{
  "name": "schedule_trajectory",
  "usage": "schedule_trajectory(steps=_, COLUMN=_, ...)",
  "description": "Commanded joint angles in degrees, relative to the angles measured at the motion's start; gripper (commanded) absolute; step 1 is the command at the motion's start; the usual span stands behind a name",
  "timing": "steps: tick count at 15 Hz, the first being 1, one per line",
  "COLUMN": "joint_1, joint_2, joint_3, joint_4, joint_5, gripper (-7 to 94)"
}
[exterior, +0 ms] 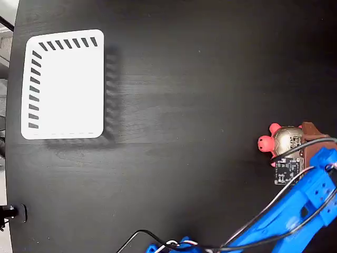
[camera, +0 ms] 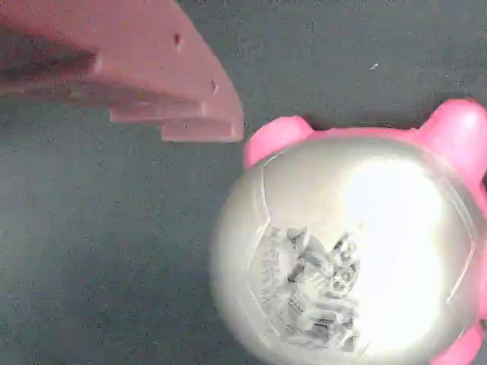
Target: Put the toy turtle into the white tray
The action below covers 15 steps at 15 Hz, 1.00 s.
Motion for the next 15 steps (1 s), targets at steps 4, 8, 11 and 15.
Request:
schedule_trajectory(steps=4, joint_1=2.02, joint_2=-3.43, joint_3=-4.66, joint_4=0.35, joint_5=-0.26, gripper=58)
schedule_trajectory(steps=8, joint_1=1.85, joint_2=-6.59, joint_3=-4.75, joint_4=-0.88, joint_5=0.53, gripper=58)
schedule_trajectory(steps=11, joint_1=1.58, joint_2=-8.0, joint_3=-4.75, joint_4=-2.99, joint_5=0.88, gripper=58)
schedule_trajectory(steps=15, joint_1=0.79, joint_2=-10.63, joint_3=-4.83, joint_4=-4.75, joint_5=1.05, gripper=58)
